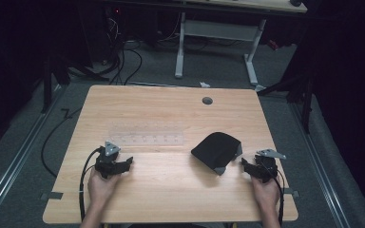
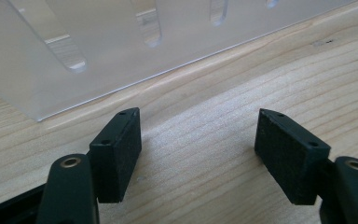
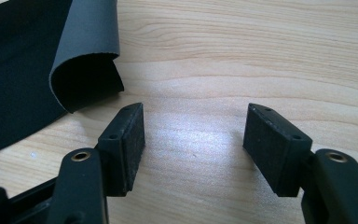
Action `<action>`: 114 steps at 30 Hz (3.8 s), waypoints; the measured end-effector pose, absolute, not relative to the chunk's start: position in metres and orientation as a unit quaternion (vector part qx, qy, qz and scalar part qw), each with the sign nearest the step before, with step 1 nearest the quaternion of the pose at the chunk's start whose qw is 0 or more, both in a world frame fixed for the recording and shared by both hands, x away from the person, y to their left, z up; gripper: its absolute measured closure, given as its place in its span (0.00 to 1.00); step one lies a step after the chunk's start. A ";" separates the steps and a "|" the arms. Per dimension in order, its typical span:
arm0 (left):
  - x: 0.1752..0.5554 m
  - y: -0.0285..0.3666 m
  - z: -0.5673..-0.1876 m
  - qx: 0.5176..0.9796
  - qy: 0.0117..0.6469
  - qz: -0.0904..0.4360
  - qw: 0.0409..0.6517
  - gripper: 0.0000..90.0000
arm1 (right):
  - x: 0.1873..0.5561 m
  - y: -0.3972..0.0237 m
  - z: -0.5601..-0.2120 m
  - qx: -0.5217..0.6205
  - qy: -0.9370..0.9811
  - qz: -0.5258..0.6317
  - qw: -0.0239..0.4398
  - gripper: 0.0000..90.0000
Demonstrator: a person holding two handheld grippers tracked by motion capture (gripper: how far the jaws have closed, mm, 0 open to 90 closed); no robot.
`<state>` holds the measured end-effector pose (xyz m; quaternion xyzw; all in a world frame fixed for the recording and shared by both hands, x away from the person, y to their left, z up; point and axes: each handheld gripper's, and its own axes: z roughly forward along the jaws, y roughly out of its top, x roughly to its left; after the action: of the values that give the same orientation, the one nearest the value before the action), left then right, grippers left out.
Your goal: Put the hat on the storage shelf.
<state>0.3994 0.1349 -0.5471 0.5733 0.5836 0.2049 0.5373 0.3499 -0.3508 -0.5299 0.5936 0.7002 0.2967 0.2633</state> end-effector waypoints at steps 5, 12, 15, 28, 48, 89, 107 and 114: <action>0.400 0.135 -0.547 0.573 0.583 0.205 0.538 0.35 | 0.350 -0.351 -0.530 0.594 0.700 0.297 0.263 0.43; 0.399 0.135 -0.547 0.573 0.584 0.205 0.538 0.35 | 0.350 -0.351 -0.530 0.594 0.700 0.297 0.262 0.43; 0.400 0.135 -0.547 0.573 0.584 0.206 0.537 0.35 | 0.349 -0.350 -0.530 0.593 0.700 0.298 0.264 0.43; 0.400 0.134 -0.547 0.571 0.586 0.205 0.537 0.34 | 0.340 -0.357 -0.525 0.590 0.693 0.328 0.252 0.47; 0.400 0.134 -0.547 0.571 0.586 0.205 0.537 0.33 | 0.352 -0.341 -0.500 0.545 0.696 0.417 0.211 0.36; 0.400 0.133 -0.547 0.569 0.588 0.205 0.537 0.32 | 0.392 -0.331 -0.524 0.533 0.720 0.435 0.094 0.75; 0.399 0.133 -0.547 0.571 0.587 0.204 0.537 0.32 | 0.369 -0.337 -0.515 0.491 0.725 0.477 0.078 0.94; 0.399 0.133 -0.547 0.571 0.586 0.202 0.538 0.32 | 0.360 -0.335 -0.506 0.485 0.727 0.479 0.090 0.95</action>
<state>0.3992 0.1326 -0.5470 0.5714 0.5862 0.2019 0.5377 0.3599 -0.3355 -0.5057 0.4846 0.7266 0.4785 0.0905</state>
